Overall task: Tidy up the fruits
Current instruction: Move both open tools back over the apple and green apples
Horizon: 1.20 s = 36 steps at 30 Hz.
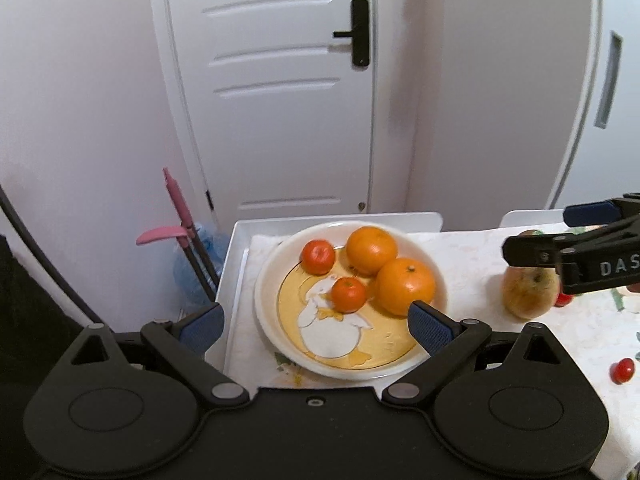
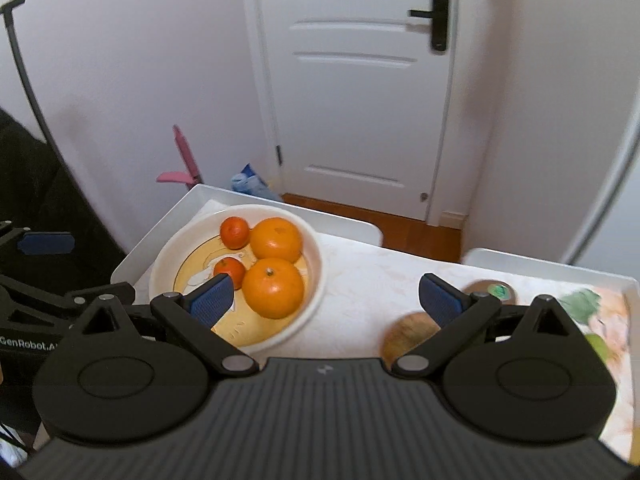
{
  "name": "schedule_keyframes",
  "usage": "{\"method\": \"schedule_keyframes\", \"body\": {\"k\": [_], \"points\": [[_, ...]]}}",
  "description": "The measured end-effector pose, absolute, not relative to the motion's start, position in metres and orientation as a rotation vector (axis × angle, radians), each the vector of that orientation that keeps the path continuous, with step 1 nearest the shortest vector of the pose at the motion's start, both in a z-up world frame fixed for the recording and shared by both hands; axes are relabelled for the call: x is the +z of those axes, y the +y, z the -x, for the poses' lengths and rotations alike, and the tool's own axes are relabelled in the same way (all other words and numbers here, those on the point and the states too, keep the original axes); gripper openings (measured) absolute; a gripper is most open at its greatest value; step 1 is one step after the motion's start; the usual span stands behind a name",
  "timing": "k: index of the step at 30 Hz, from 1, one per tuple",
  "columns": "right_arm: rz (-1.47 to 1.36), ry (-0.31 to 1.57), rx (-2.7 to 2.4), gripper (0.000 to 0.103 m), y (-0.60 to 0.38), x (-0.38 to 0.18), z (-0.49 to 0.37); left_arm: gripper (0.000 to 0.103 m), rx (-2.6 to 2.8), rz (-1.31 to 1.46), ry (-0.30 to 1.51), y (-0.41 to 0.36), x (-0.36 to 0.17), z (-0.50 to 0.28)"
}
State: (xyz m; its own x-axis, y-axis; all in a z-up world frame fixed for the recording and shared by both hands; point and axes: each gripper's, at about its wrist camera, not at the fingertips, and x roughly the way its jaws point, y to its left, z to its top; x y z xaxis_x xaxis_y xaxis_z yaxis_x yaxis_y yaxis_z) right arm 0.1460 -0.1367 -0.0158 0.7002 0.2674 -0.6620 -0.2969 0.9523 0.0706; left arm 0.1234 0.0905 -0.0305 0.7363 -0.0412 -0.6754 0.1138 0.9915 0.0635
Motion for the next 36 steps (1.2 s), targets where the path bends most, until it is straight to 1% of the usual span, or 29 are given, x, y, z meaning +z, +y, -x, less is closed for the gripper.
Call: {"method": "schedule_keyframes", "body": {"k": [12, 19, 24, 29, 36], "points": [[0.0, 0.709, 0.166, 0.103, -0.203, -0.001, -0.094, 0.1, -0.223, -0.125, 0.7, 0.046, -0.022, -0.106], [-0.029, 0.72, 0.143, 0.103, -0.246, -0.006, -0.085, 0.1, -0.28, -0.144, 0.699, 0.008, -0.024, -0.101], [-0.011, 0.731, 0.182, 0.103, -0.279, -0.017, -0.091, 0.1, -0.285, -0.147, 0.69, -0.029, -0.031, -0.098], [0.088, 0.738, 0.23, 0.103, -0.302, -0.036, -0.099, 0.1, -0.263, -0.136, 0.709, -0.063, -0.047, -0.103], [0.144, 0.752, 0.322, 0.103, -0.331, -0.062, -0.12, 0.1, -0.206, -0.124, 0.736, -0.1, -0.074, -0.116]]}}
